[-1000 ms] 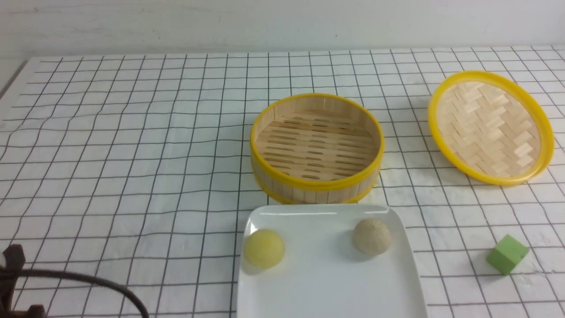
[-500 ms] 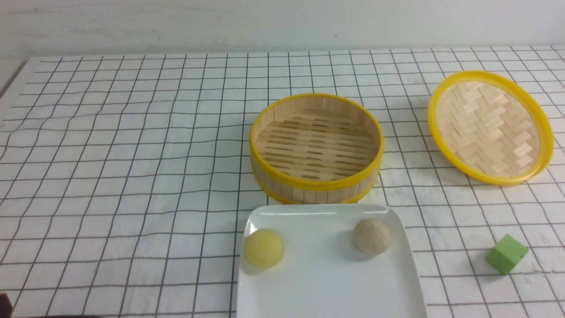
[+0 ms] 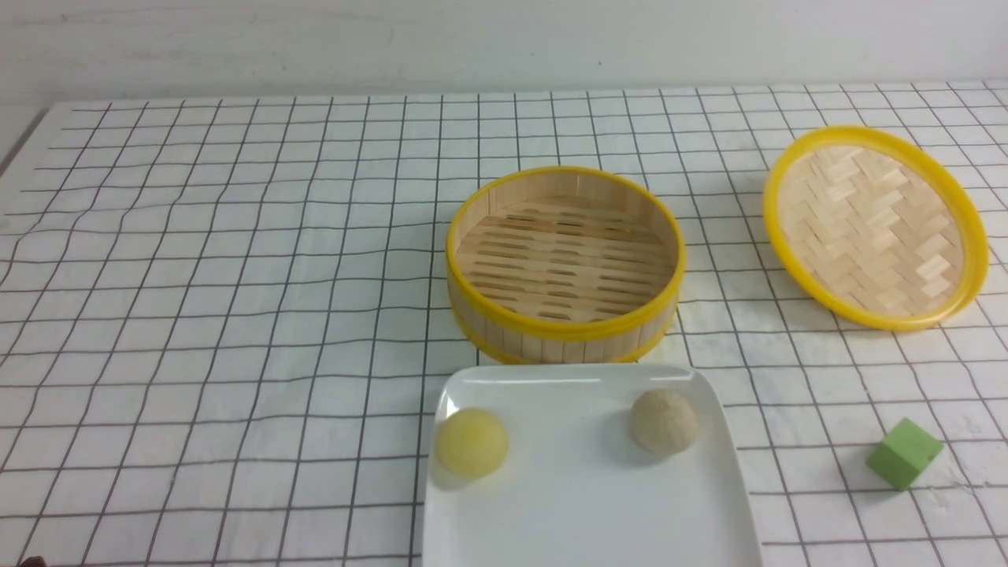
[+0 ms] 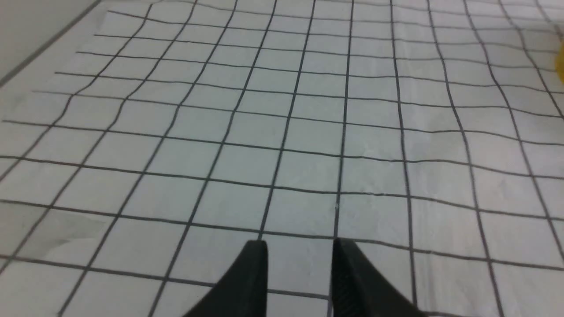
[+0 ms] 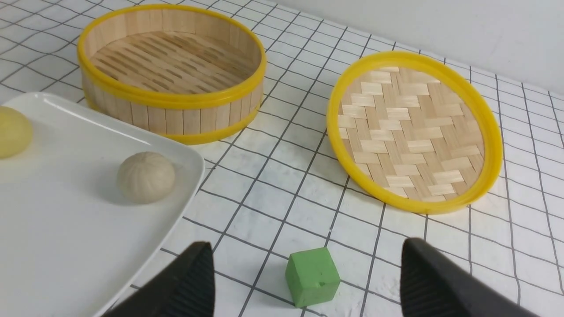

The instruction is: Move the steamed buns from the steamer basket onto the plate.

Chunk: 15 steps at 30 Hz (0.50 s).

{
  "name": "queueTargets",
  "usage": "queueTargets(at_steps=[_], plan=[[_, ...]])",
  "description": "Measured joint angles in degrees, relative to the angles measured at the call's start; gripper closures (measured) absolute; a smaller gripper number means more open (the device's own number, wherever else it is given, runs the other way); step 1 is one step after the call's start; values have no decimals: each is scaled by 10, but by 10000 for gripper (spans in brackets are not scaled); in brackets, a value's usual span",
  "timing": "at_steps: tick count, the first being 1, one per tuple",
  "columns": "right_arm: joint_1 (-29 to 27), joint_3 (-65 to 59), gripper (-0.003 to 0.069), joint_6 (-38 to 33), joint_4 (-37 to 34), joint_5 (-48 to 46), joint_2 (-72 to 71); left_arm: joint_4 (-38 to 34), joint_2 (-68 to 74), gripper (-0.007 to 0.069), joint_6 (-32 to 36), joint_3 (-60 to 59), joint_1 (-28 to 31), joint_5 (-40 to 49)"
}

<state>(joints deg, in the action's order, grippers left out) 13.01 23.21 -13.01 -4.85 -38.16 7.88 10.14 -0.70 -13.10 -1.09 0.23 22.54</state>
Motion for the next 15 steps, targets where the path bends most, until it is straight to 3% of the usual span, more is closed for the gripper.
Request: queueTargets(at_steps=[15], plan=[[0, 0, 111, 0, 0, 0, 0, -11, 0, 384, 1, 0, 0, 0]])
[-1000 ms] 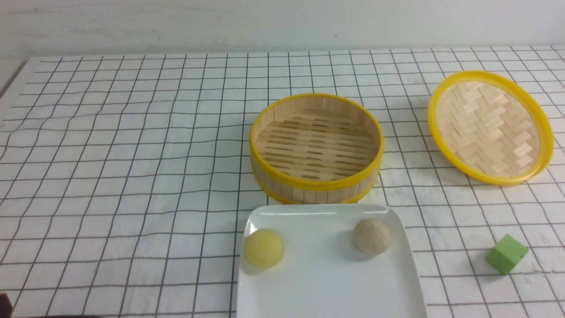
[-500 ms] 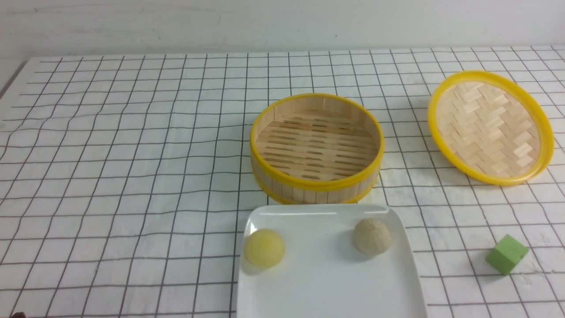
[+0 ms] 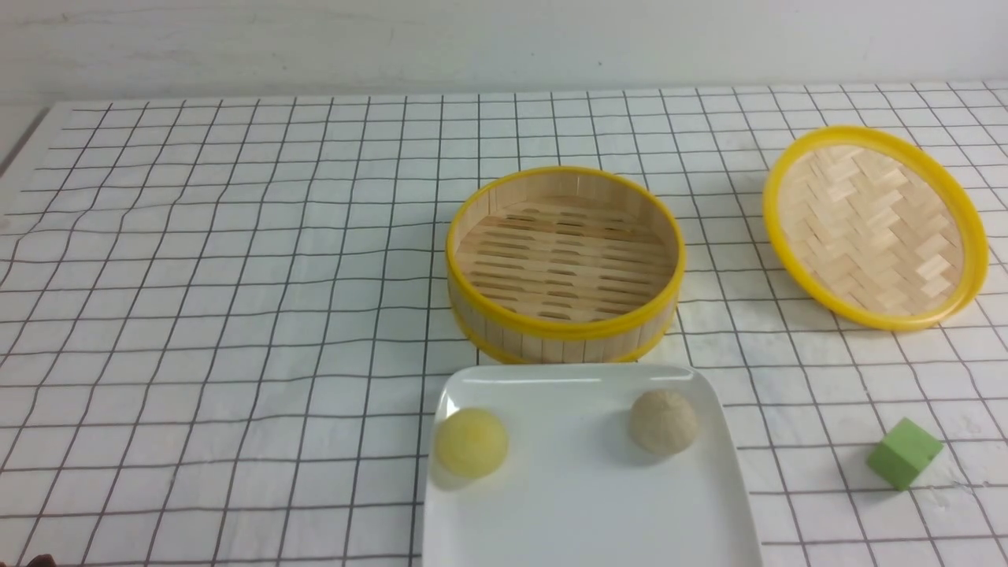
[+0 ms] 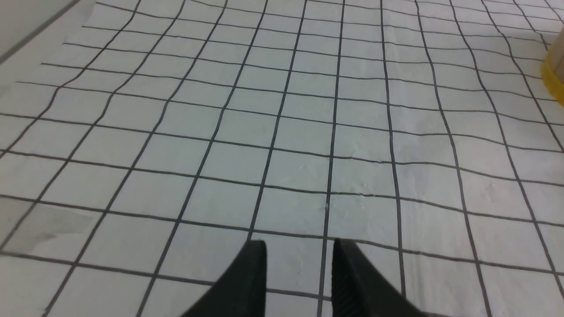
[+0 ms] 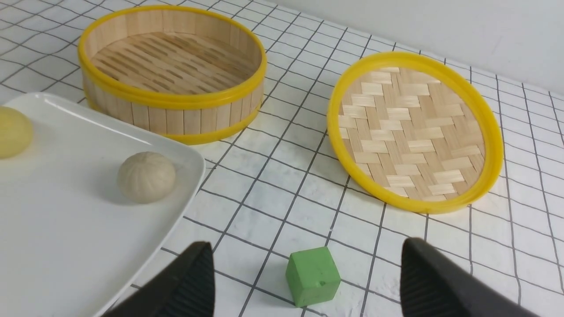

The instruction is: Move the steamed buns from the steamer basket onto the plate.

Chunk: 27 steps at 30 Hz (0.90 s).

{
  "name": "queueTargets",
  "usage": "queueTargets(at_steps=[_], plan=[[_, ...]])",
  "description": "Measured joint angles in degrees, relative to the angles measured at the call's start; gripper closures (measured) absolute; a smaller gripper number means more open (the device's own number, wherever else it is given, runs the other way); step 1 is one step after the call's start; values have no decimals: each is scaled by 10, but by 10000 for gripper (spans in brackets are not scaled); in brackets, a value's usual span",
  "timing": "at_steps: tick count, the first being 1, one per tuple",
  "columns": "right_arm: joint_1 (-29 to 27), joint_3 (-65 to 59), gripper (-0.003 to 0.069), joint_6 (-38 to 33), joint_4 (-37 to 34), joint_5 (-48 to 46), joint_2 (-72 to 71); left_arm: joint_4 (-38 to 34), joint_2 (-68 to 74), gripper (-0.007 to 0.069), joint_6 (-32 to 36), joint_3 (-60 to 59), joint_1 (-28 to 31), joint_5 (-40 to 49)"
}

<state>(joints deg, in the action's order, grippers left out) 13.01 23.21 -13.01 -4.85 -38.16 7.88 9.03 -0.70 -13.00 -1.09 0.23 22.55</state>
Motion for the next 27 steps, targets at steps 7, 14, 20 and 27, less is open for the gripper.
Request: queueTargets(at_steps=[7, 14, 20, 27], plan=[[0, 0, 111, 0, 0, 0, 0, 3, 0, 384, -1, 0, 0, 0], [0, 0, 111, 0, -1, 0, 0, 6, 0, 384, -1, 0, 0, 0], [0, 0, 111, 0, 0, 0, 0, 7, 0, 384, -1, 0, 0, 0], [0, 0, 111, 0, 0, 0, 0, 7, 0, 384, -1, 0, 0, 0]])
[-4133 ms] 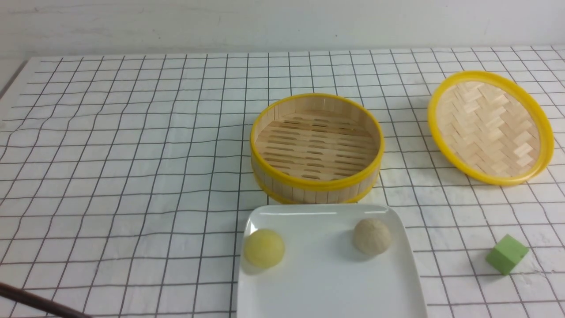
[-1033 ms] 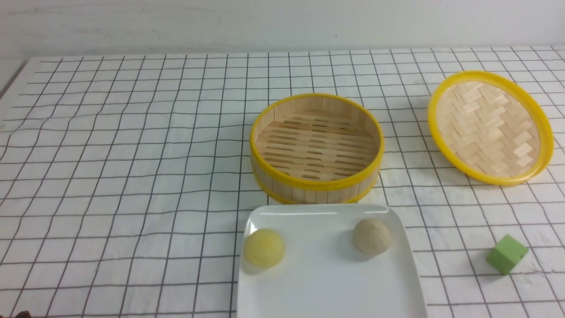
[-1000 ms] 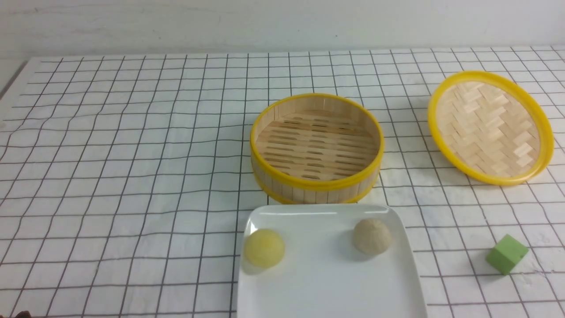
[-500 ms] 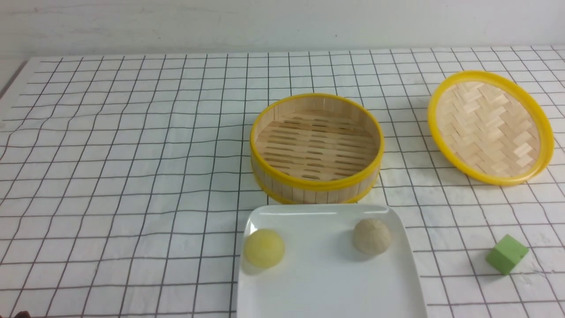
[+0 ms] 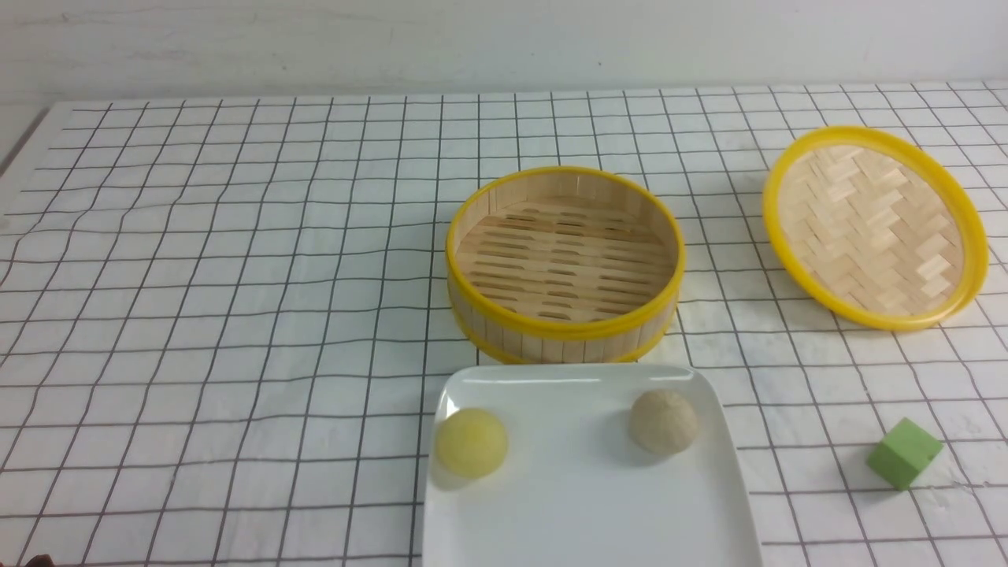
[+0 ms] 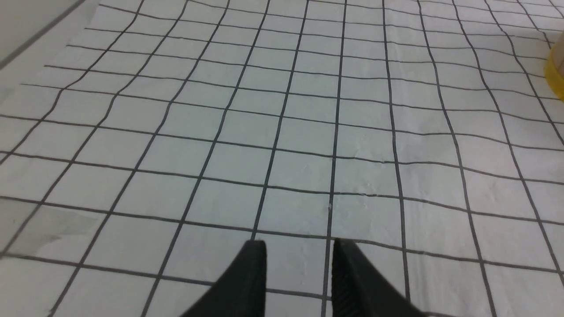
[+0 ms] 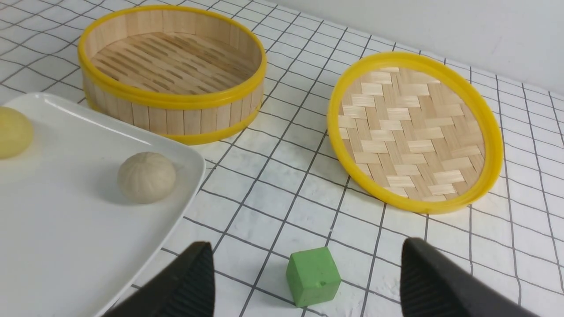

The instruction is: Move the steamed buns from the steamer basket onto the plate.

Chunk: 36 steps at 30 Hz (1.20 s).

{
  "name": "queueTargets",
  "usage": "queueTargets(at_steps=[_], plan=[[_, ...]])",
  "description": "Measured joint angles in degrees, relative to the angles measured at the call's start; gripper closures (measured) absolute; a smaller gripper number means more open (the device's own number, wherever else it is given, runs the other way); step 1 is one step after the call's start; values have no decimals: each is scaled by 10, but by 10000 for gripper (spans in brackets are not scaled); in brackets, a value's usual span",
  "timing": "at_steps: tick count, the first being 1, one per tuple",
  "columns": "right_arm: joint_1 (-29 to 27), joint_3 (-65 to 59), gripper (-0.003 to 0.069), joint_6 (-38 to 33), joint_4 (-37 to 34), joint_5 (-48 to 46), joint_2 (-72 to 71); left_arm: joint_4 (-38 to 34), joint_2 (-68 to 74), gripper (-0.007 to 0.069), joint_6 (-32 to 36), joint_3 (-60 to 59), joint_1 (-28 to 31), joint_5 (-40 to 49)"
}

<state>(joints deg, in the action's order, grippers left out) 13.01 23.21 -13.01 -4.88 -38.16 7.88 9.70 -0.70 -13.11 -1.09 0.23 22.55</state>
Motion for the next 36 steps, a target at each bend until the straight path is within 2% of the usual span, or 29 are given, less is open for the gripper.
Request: queueTargets(at_steps=[5, 10, 18, 25, 36], plan=[[0, -1, 111, 5, 0, 5, 0, 1, 0, 384, 0, 0, 0, 0], [0, -51, 111, 59, -37, 63, 0, 1, 0, 384, 0, 0, 0, 0], [0, -173, 111, 73, 2, 101, 0, 1, 0, 384, 0, 0, 0, 0], [0, -211, 111, 74, 27, 128, 0, 1, 0, 384, 0, 0, 0, 0], [0, -246, 111, 75, 29, 170, 0, 2, 0, 384, 0, 0, 0, 1]])
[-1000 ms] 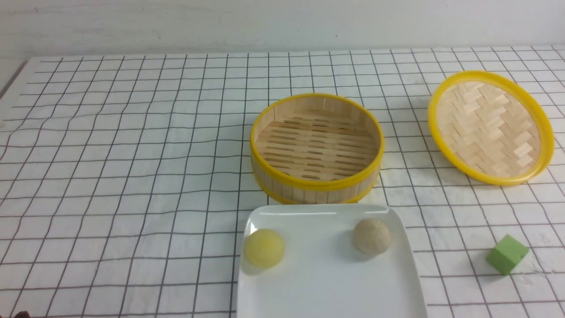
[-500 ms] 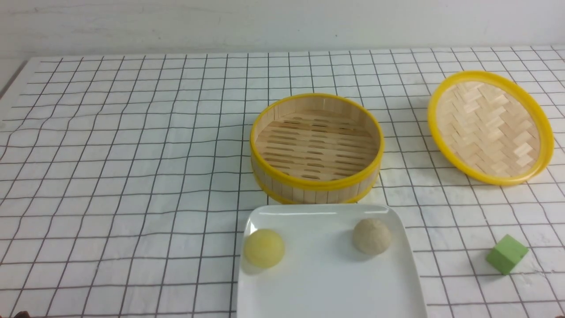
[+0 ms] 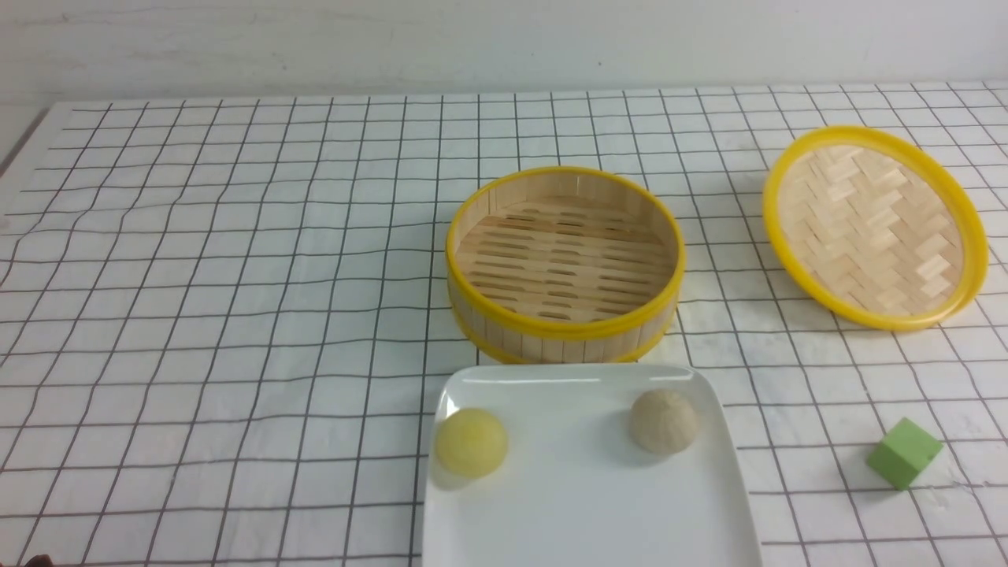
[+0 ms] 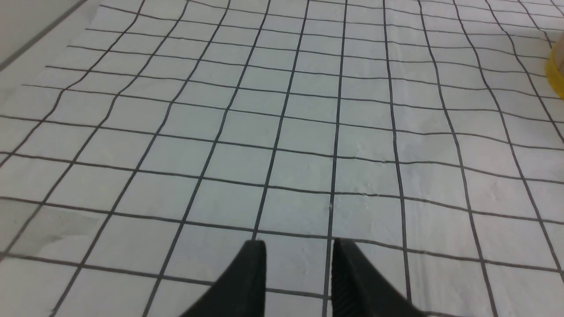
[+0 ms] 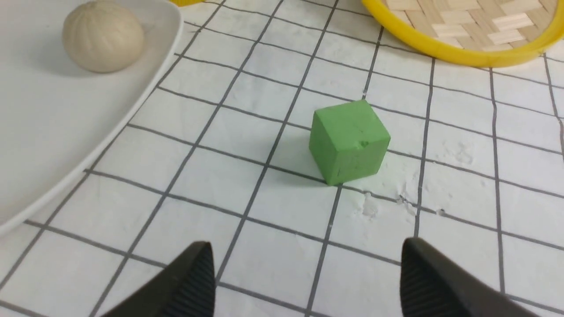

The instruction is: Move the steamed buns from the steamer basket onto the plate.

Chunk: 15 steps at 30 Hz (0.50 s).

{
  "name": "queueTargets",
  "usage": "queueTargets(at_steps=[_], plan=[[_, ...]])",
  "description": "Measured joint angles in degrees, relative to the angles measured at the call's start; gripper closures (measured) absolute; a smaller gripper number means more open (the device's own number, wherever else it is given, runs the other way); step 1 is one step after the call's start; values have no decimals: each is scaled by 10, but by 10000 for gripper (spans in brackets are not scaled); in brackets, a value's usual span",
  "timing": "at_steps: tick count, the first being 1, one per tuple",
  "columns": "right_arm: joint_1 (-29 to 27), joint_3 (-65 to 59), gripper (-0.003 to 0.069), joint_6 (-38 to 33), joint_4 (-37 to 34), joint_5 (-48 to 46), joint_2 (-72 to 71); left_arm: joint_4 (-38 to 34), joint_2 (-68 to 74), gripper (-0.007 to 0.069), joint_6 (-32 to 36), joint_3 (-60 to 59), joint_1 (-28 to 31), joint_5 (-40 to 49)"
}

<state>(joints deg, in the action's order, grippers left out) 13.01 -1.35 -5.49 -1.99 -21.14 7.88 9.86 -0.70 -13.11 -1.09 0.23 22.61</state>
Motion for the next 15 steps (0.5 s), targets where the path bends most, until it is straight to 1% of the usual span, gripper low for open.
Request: queueTargets(at_steps=[15], plan=[[0, 0, 111, 0, 12, 1, 0, 0, 0, 384, 1, 0, 0, 0]])
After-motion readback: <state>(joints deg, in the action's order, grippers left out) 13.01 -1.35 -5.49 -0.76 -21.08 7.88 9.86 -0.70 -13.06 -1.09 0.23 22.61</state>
